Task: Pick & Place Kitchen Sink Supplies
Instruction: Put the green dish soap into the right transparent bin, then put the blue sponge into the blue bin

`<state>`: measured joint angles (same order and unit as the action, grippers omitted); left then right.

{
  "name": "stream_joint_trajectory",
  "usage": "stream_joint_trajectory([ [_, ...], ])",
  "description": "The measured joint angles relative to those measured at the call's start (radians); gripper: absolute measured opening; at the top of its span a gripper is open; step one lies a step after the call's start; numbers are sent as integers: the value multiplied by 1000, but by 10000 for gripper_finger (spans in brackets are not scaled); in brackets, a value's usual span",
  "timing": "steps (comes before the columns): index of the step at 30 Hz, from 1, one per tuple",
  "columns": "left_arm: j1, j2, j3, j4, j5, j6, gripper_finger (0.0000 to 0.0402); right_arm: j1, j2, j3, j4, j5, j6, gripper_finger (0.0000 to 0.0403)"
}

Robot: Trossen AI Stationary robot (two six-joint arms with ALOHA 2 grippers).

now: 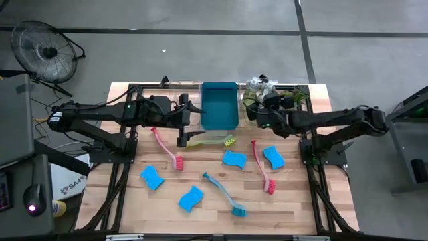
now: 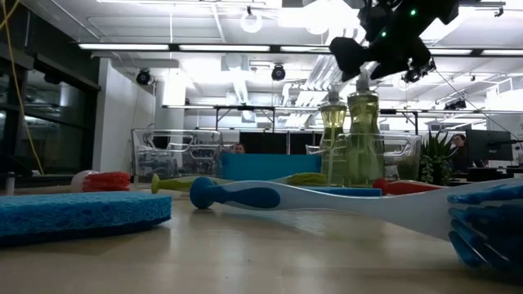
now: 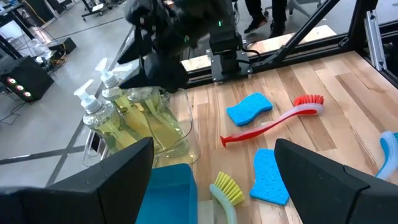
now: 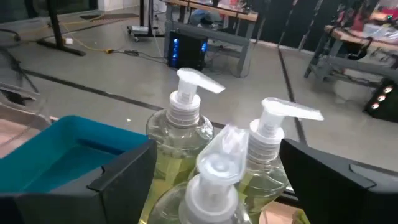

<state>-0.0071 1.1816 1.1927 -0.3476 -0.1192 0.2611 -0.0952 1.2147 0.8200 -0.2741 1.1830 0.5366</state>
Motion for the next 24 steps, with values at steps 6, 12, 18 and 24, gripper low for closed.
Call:
stream_joint_trajectory([
  [6,0,-5,0,-2,-3,30,328,0,-110,0,-31,-100,4,335],
  [12,0,-37,0,-23,-4,53,328,7,-221,0,-48,-186,-19,335],
  [18,0,-93,-5,-66,-5,56,328,57,-339,0,-71,-276,-14,333],
  [24,0,-160,-82,-63,-6,56,328,118,-399,1,-204,-370,111,333],
])
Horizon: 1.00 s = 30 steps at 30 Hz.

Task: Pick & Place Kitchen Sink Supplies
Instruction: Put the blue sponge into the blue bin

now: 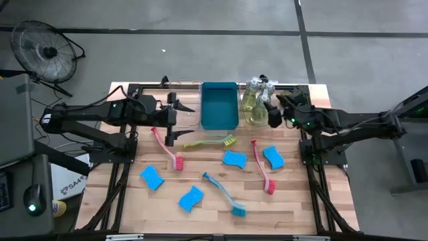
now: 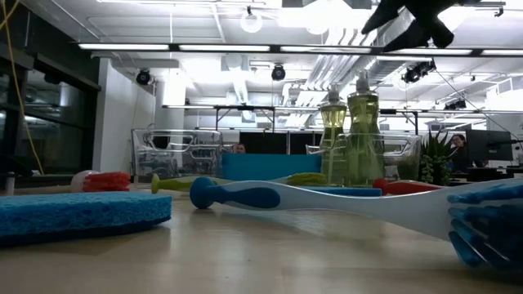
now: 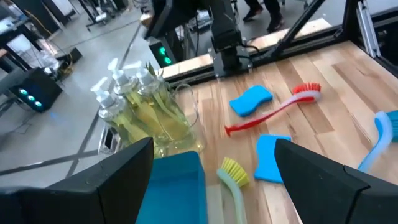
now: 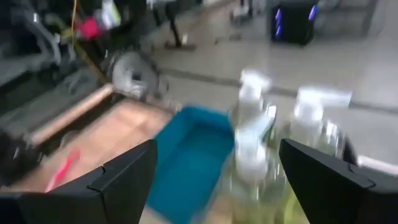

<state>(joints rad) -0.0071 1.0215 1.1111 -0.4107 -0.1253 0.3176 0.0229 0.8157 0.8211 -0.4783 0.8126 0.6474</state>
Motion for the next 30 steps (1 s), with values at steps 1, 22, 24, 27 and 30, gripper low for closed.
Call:
stream_joint_trajectory([
  [1,0,-12,-14,11,0,-5,328,10,-1,0,-32,-19,32,333],
  [22,0,-315,-387,337,64,-105,328,169,107,-1,-470,-686,576,332],
  [24,0,-326,-396,341,72,-106,328,184,132,-1,-563,-732,673,332],
  [27,0,-327,-402,340,74,-108,328,205,168,-1,-681,-743,769,333],
  [30,0,-325,-403,341,98,-108,328,216,201,-1,-683,-734,771,332],
])
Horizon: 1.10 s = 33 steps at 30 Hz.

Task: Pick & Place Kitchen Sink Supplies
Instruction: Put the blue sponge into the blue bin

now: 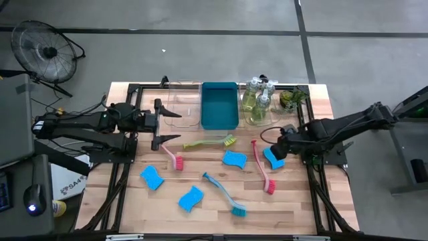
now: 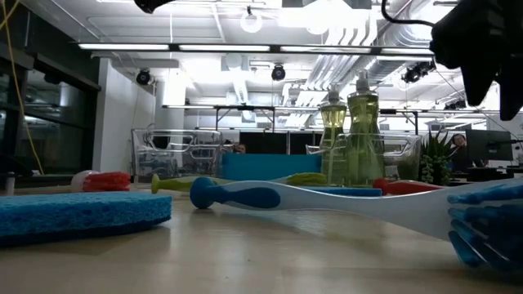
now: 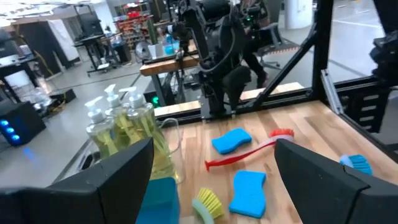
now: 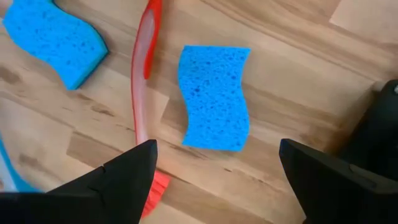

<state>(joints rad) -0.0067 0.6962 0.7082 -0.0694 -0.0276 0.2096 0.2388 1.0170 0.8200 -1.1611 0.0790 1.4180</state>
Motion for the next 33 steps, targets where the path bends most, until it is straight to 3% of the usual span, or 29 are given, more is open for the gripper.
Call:
stream_joint_trajectory([
  [10,0,2,0,0,36,3,328,0,147,0,-7,23,-53,332],
  [21,0,1,0,-2,67,-9,328,0,319,0,91,-60,-42,332],
  [33,0,1,1,-7,109,-11,328,-3,451,0,137,-18,-49,332],
])
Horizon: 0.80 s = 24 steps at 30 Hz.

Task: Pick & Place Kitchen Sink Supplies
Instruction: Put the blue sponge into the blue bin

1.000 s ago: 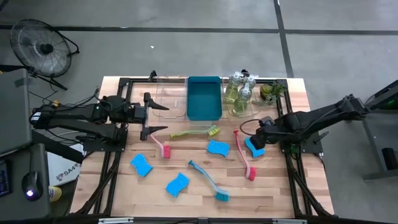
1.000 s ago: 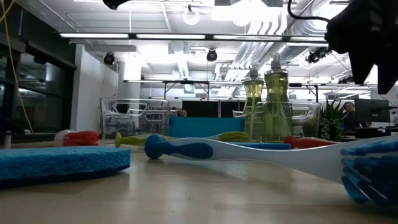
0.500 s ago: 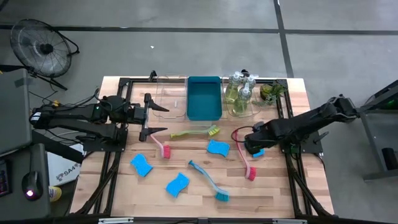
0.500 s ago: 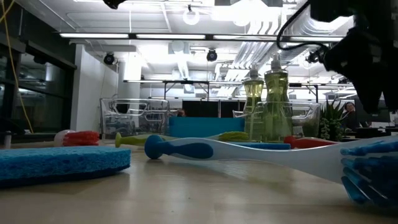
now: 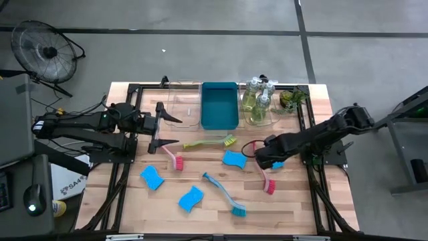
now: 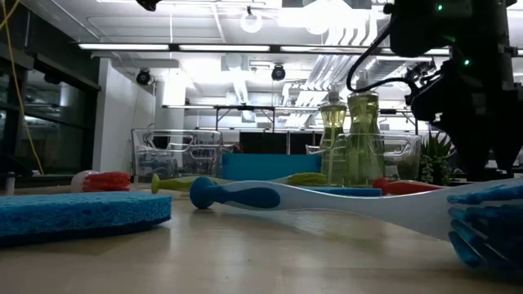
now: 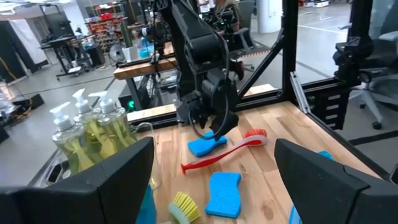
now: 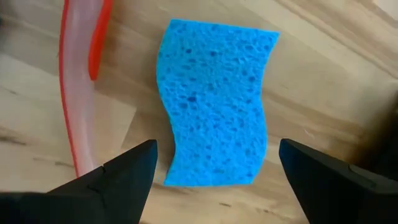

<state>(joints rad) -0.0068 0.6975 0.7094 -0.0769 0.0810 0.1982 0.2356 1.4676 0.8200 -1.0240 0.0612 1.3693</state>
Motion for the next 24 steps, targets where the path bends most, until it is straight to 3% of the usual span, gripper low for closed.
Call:
stream_joint_trajectory([
  [14,0,0,1,0,63,-2,328,-71,50,0,25,-9,-29,389],
  [19,0,0,1,0,80,-2,328,-123,50,-4,79,-50,-80,390],
  [24,0,0,1,0,95,-3,328,-139,50,-98,208,-110,-91,388],
])
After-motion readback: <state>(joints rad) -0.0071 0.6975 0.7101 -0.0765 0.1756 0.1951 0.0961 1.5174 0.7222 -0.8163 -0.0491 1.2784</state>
